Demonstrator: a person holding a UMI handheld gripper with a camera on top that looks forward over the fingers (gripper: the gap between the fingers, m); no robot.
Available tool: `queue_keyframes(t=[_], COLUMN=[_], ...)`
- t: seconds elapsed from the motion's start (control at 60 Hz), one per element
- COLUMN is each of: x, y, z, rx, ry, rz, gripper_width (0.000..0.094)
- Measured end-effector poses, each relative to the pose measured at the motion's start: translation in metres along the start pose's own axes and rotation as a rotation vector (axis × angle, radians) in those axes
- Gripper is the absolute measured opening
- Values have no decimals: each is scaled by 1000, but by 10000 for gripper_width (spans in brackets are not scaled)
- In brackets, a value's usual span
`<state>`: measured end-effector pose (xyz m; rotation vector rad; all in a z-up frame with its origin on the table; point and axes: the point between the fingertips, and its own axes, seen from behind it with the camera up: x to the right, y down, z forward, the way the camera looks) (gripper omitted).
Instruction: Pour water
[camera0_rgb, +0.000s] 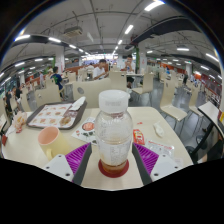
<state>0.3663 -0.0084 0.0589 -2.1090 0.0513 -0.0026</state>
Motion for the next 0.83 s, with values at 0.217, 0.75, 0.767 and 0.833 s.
queue_keyframes(t=[0.217,0.75,0.767,0.833], x=[-21,-109,-111,-118], y=[-2,2,3,6], z=[-90,-245,-246,-246], rx=[-50,-73,-76,-82], ry=[53,111,108,103], rz=[-53,-41,-40,-45], gripper_width=[845,844,847,845])
